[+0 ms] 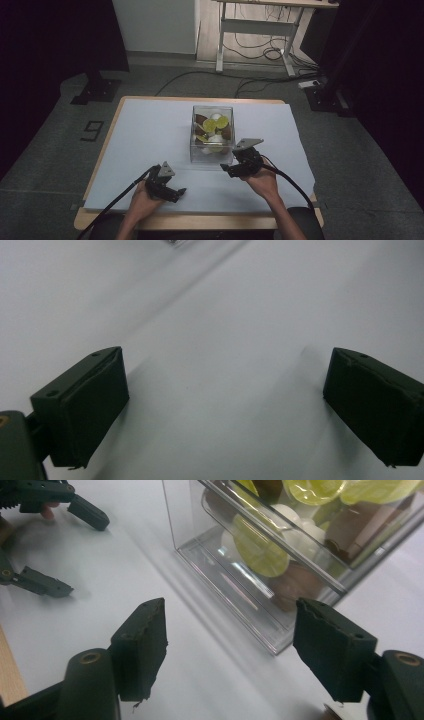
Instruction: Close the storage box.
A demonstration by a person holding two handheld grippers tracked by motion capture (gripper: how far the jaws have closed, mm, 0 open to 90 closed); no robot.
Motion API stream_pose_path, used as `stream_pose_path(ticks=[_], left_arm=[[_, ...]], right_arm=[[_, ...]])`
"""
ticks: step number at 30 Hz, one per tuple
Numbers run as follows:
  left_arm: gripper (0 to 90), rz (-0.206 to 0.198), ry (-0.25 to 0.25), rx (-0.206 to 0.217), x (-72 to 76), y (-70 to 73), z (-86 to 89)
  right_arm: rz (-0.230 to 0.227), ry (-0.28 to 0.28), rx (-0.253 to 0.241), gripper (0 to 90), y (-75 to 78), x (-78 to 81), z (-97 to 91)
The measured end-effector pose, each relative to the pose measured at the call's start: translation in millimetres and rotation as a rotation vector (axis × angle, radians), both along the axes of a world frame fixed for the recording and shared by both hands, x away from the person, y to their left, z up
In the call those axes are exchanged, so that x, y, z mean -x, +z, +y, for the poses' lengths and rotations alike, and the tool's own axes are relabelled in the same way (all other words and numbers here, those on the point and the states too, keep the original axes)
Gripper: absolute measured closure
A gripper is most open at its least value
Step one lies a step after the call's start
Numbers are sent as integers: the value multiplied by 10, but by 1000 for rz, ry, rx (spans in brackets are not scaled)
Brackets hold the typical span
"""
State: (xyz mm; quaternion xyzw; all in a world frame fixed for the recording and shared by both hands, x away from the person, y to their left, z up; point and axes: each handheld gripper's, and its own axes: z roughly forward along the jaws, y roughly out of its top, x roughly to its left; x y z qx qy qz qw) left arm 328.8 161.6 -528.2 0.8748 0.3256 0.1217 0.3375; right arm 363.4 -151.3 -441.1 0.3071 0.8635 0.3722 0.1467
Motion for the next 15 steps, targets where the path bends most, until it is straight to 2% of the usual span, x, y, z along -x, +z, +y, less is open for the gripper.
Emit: stream_pose_path(ticks=[15], left_arm=[[37, 0, 0, 0, -2, 0, 0]], right_arm=[[0, -54, 7, 176, 41, 13, -184]])
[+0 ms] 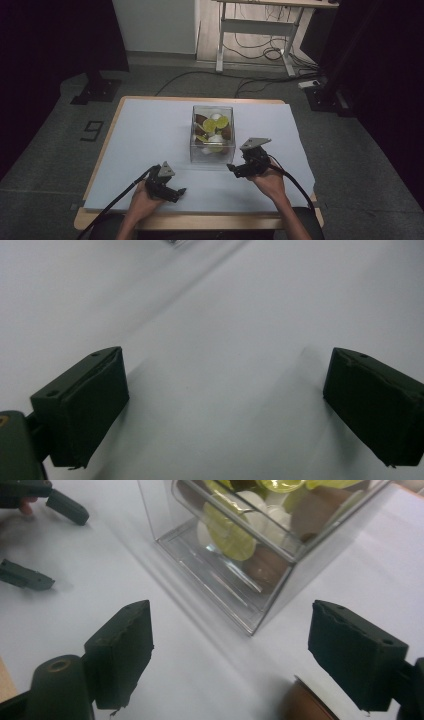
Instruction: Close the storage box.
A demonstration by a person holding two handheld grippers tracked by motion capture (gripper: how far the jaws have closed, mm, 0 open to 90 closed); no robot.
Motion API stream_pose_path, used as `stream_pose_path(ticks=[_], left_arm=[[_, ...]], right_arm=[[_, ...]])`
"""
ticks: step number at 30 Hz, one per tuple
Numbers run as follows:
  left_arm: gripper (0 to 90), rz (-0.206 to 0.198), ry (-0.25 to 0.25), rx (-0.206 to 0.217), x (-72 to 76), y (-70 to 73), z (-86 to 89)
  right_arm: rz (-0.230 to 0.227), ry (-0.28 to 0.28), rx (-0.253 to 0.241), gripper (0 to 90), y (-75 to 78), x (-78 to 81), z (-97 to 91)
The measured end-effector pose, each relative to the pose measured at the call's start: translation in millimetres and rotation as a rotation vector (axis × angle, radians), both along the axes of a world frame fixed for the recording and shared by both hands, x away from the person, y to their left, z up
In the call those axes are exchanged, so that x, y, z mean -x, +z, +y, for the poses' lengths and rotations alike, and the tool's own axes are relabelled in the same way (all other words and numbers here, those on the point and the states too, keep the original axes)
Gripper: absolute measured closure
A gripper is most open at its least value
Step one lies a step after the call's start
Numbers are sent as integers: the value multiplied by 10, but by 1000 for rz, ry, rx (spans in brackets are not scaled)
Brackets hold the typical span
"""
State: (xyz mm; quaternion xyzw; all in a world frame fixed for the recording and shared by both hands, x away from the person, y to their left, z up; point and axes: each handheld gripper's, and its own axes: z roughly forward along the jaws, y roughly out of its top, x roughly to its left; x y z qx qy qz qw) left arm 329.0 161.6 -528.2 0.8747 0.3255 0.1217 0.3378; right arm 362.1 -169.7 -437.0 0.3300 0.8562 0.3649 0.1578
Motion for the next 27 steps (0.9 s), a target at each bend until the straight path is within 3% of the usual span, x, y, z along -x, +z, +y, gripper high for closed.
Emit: stream_pose_path(ticks=[11, 27], left_arm=[[37, 0, 0, 0, 0, 0, 0], [37, 1, 0, -1, 1, 1, 0]], right_arm=[[-35, -43, 16, 136, 48, 34, -151], [-30, -108, 24, 60, 24, 84, -402]])
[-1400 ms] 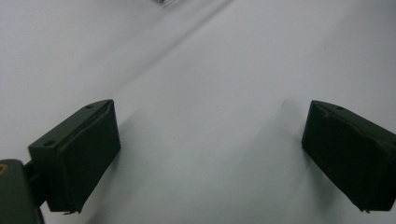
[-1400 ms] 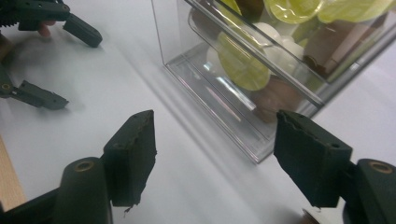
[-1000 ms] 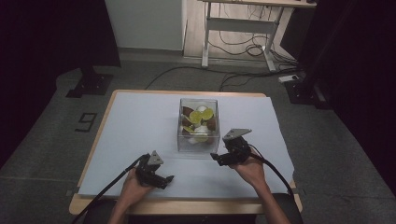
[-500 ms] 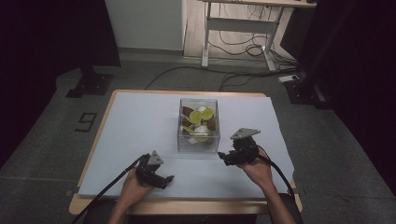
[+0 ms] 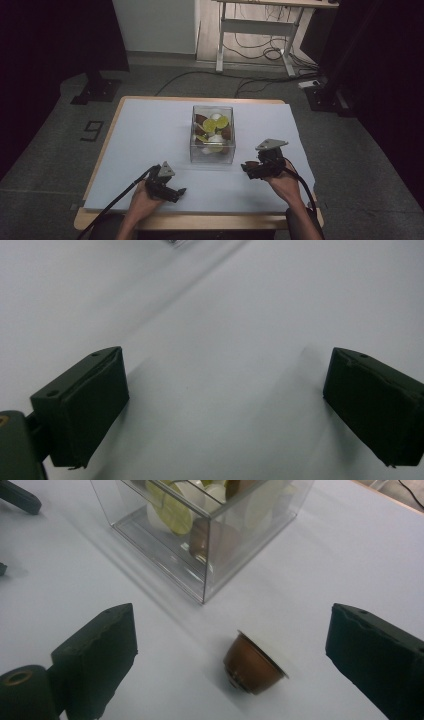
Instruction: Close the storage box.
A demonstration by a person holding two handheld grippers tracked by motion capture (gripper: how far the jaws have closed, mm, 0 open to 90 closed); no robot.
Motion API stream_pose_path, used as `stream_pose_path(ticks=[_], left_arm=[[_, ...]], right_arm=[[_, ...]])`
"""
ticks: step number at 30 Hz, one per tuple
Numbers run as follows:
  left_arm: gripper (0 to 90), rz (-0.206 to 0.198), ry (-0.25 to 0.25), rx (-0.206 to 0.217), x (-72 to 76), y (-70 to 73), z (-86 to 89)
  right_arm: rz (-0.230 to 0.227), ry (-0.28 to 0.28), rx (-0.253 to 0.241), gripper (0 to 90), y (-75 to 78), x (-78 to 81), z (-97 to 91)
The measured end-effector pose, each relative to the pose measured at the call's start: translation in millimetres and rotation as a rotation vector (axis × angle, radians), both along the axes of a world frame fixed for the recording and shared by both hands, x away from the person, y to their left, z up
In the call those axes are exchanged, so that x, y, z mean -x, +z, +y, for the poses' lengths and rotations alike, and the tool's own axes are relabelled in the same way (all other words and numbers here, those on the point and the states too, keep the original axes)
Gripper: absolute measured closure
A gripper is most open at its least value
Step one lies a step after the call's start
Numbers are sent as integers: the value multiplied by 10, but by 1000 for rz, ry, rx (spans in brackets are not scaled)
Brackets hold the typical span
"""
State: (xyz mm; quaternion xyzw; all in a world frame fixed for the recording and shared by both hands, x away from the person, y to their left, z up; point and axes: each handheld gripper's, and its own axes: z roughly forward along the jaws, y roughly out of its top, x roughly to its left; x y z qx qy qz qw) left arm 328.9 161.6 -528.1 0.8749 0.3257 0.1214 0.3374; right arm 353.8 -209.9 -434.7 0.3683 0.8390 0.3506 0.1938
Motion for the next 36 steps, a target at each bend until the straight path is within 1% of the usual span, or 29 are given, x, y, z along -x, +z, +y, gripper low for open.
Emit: stream_pose_path(ticks=[7, 13, 17, 23, 28, 36], left_arm=[[37, 0, 0, 0, -1, 0, 0], [37, -1, -1, 0, -2, 0, 1], [37, -1, -1, -1, -2, 0, 1], [37, -1, 0, 1, -2, -1, 0], [37, -1, 0, 1, -1, -1, 0], [37, -1, 0, 0, -1, -1, 0]], right_arm=[[-2, -22, -2, 43, -23, 21, -118], [-16, -45, 2, 23, -37, 31, -203], [-17, -65, 7, 14, -78, 35, -262], [-6, -92, 17, 2, -189, 20, -328], [5, -111, 11, 3, -314, 7, -370], [20, -136, -10, 4, -444, -4, -434]])
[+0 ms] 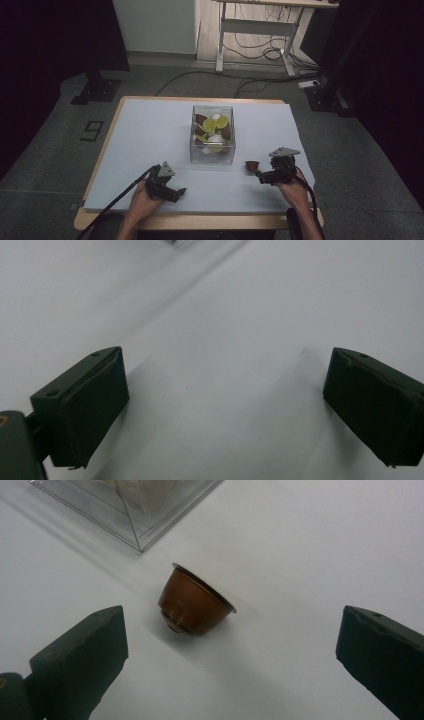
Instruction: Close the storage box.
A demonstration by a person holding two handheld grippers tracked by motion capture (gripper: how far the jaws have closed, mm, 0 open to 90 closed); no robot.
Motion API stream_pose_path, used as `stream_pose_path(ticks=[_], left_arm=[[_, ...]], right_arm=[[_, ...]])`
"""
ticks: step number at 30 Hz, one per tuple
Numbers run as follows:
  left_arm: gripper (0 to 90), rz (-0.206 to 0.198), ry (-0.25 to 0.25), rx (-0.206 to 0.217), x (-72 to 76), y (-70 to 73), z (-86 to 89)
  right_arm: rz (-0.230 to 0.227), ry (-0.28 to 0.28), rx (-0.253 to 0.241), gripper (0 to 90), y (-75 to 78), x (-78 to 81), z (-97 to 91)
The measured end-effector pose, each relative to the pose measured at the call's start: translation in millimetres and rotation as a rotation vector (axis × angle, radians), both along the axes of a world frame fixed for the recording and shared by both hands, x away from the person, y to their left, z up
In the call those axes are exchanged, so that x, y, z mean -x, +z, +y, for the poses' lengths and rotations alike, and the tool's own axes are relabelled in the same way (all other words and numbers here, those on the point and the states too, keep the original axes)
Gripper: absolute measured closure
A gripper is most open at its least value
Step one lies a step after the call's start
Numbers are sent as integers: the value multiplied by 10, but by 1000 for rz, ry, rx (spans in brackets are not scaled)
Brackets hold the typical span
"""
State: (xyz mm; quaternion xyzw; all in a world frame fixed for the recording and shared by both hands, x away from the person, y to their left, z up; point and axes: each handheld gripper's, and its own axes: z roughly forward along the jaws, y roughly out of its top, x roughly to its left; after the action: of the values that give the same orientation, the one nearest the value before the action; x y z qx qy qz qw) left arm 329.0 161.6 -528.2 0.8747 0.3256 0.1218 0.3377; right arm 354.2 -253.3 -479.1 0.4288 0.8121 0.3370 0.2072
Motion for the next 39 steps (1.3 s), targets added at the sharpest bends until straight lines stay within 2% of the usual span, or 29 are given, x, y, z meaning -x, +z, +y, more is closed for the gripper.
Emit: stream_pose_path(ticks=[7, 20, 29, 33, 39], left_arm=[[37, 0, 1, 1, 1, -1, -1], [37, 0, 1, 1, 1, -1, -1], [37, 0, 2, 2, 0, -1, -1], [37, -1, 2, 2, 1, -1, -1], [37, 0, 3, 2, 2, -1, -2]], right_arm=[[15, -6, 9, 4, -114, -15, -19], [87, 28, 64, 2, -327, -49, -45], [124, 43, 72, 0, -447, -66, -39], [133, 42, 39, 0, -477, -75, -59], [94, 58, 3, 0, -523, -50, -103]])
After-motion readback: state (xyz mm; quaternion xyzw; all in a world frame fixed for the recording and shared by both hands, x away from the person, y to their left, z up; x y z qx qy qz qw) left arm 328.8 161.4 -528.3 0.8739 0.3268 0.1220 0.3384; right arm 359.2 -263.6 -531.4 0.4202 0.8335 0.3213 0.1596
